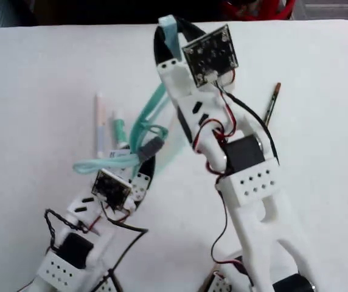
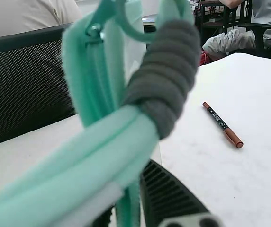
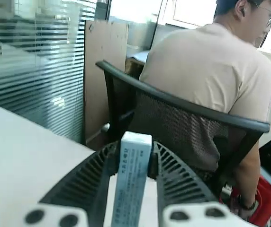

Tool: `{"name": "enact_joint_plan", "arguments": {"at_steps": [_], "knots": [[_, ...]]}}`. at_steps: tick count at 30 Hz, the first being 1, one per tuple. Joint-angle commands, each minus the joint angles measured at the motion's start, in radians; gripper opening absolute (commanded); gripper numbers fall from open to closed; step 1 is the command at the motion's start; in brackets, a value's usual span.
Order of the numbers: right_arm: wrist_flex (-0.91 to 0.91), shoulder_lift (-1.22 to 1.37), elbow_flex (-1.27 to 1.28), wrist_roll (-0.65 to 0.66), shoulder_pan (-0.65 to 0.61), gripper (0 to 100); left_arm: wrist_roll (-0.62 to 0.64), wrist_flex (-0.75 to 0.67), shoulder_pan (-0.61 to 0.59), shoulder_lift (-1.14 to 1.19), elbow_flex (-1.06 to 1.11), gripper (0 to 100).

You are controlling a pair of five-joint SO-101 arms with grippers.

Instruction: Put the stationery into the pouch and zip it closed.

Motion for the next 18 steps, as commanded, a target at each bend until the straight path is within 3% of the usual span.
{"name": "enact_joint_plan", "arguments": {"at_steps": [1, 18], "knots": [[0.030, -0.059, 0.038, 0.011, -0.001, 1.8, 0.002, -0.011, -0.012, 0.004, -0.017, 5], [0.079, -0.285, 0.279, 0.005, 0.018, 1.8, 0.002, -0.011, -0.008, 0.004, -0.012, 5]]}}
